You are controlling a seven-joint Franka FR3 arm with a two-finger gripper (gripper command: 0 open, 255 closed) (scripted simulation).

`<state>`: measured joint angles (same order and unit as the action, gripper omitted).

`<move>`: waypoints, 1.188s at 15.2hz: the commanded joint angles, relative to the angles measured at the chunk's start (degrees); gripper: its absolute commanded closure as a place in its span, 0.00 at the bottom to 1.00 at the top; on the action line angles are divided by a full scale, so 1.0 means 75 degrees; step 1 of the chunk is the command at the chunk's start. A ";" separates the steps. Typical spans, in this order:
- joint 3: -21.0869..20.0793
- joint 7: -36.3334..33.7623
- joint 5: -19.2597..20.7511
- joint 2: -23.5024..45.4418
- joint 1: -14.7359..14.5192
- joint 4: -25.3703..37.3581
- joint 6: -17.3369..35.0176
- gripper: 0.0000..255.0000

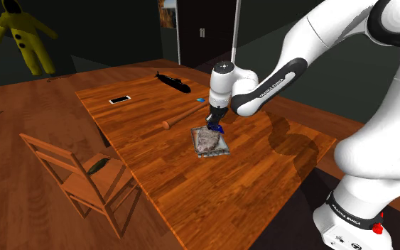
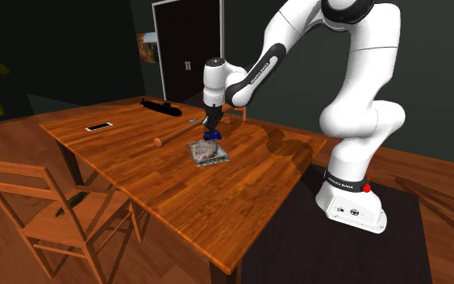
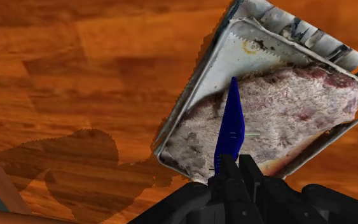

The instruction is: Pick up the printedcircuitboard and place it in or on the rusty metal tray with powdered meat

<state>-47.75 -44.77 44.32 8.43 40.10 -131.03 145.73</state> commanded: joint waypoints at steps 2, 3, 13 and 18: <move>0.0233 -0.0268 0.0626 0.0781 -0.0276 0.0730 -0.0380 1.00; 0.0299 -0.0386 0.0771 0.0872 -0.0333 0.0729 -0.0350 1.00; 0.0960 -0.1526 0.2183 0.1786 -0.0879 0.0821 -0.0096 1.00; 0.1134 -0.1814 0.2539 0.2030 -0.1021 0.0872 -0.0042 1.00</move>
<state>-39.14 -58.31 63.42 23.21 32.65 -124.08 145.35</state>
